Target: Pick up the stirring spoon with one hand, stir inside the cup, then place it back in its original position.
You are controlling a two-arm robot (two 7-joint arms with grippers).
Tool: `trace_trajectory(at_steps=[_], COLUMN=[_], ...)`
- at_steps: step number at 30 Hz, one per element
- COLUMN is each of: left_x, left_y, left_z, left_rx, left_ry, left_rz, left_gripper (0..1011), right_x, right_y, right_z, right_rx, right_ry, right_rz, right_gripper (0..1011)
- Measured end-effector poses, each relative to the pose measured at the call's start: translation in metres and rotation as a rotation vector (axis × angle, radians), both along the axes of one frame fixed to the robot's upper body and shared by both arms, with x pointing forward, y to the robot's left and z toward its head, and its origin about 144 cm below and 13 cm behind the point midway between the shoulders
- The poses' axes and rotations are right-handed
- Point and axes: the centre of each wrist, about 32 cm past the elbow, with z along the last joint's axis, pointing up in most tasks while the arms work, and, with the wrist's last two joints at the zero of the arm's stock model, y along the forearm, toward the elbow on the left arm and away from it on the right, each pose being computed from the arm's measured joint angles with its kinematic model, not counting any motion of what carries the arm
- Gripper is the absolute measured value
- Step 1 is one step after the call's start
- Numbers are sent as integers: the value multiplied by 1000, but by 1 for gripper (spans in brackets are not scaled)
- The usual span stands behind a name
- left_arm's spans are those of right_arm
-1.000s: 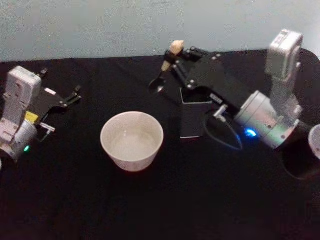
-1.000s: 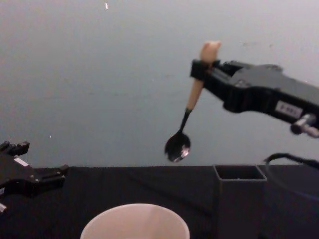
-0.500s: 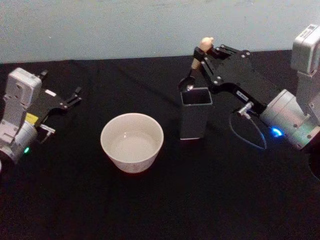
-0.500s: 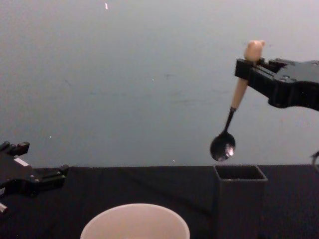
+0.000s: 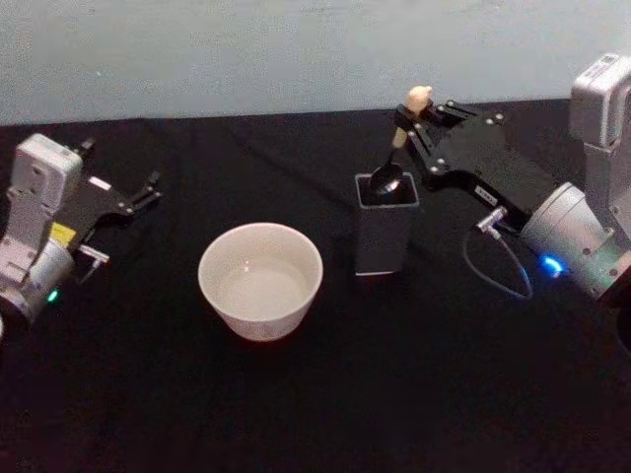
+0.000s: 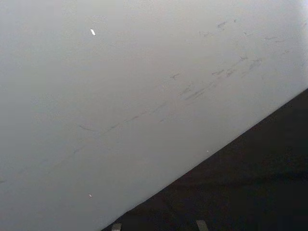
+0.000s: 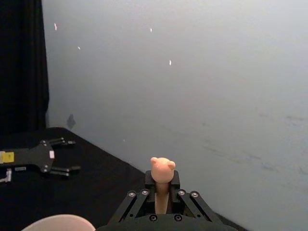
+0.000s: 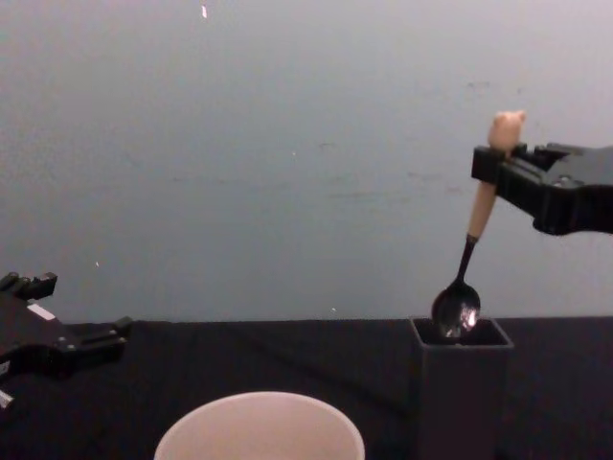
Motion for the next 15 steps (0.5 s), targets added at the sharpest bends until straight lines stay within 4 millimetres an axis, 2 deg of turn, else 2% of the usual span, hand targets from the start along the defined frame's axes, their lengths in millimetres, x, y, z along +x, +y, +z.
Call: trace_trajectory(at_steps=[15], left_x=[0], left_y=[0], left_z=[0], left_rx=[0], left_ry=[0], left_rz=[0], left_gripper=[1002], right_x=[2], right_y=[2], right_z=[-20], right_rx=[-22], right_ry=[127], right_rz=[-31], right_gripper=[172])
